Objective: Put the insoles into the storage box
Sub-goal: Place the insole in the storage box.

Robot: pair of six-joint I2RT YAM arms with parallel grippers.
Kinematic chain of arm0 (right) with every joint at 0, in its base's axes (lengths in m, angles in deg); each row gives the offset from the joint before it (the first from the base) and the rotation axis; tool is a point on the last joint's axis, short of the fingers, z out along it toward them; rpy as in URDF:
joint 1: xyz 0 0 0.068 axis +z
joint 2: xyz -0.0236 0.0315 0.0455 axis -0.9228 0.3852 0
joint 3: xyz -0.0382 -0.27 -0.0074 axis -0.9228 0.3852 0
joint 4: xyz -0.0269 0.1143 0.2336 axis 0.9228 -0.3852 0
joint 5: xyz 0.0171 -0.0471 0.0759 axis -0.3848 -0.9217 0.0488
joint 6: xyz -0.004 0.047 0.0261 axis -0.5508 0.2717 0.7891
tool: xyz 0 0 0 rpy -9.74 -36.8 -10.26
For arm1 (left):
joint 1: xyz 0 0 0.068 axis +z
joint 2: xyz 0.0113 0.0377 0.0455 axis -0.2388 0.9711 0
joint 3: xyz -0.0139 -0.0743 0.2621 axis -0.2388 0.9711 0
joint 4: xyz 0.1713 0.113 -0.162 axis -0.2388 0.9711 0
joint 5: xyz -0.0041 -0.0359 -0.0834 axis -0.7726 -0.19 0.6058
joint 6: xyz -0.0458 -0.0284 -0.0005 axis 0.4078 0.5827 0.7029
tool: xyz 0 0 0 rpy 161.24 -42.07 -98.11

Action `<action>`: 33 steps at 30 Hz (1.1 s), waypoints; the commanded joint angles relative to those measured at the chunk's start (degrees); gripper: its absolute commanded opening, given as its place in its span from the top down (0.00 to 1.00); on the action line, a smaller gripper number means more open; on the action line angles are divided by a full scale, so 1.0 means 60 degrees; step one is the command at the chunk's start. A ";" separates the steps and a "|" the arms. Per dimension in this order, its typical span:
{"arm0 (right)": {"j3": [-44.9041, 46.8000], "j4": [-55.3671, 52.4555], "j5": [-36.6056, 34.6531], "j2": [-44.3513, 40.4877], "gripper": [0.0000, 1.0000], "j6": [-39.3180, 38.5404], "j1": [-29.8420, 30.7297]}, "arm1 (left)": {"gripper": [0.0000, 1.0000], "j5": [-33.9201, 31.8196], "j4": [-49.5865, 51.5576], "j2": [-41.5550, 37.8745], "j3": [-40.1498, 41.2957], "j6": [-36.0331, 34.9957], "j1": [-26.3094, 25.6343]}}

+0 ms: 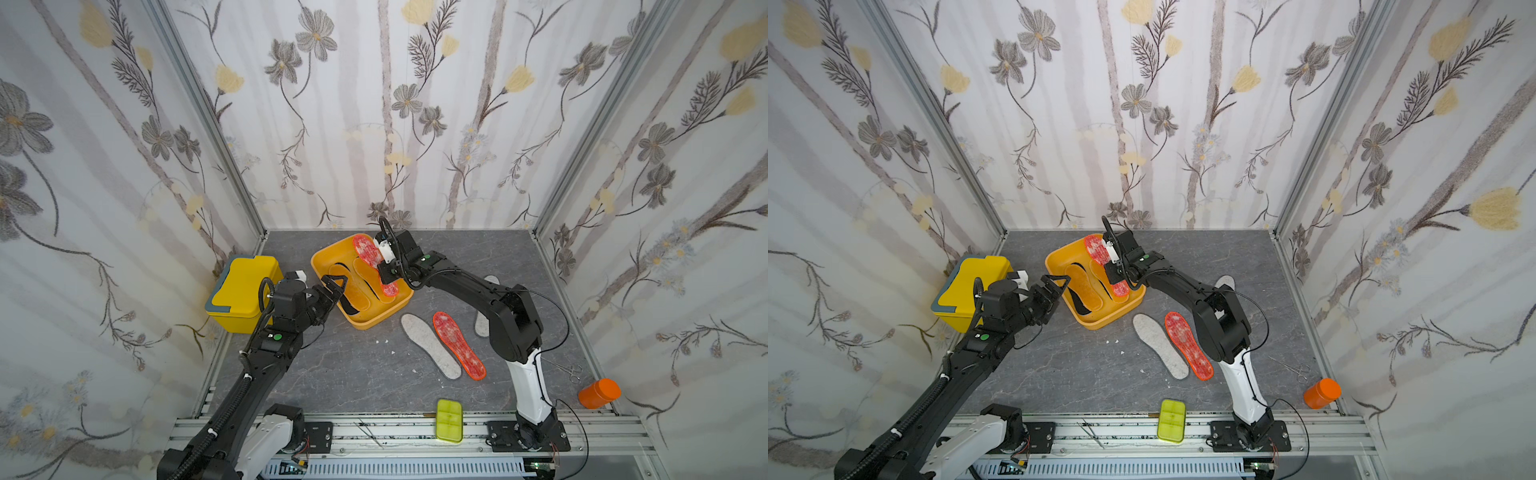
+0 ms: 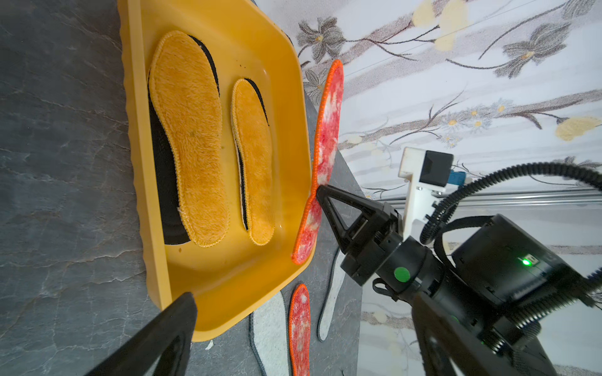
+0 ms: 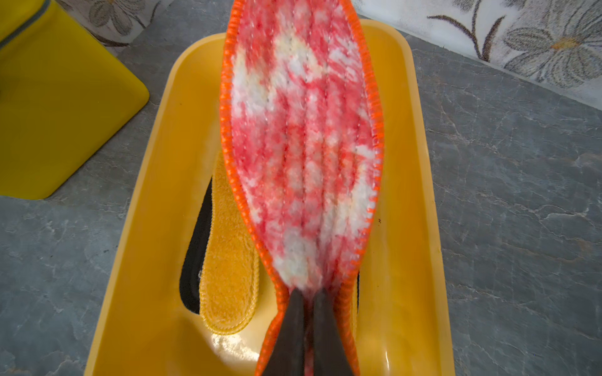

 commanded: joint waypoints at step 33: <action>-0.0886 -0.0302 -0.0819 0.1493 1.00 -0.0355 0.0174 | 0.00 -0.0143 0.0103 -0.0093 0.0035 -0.0059 -0.0001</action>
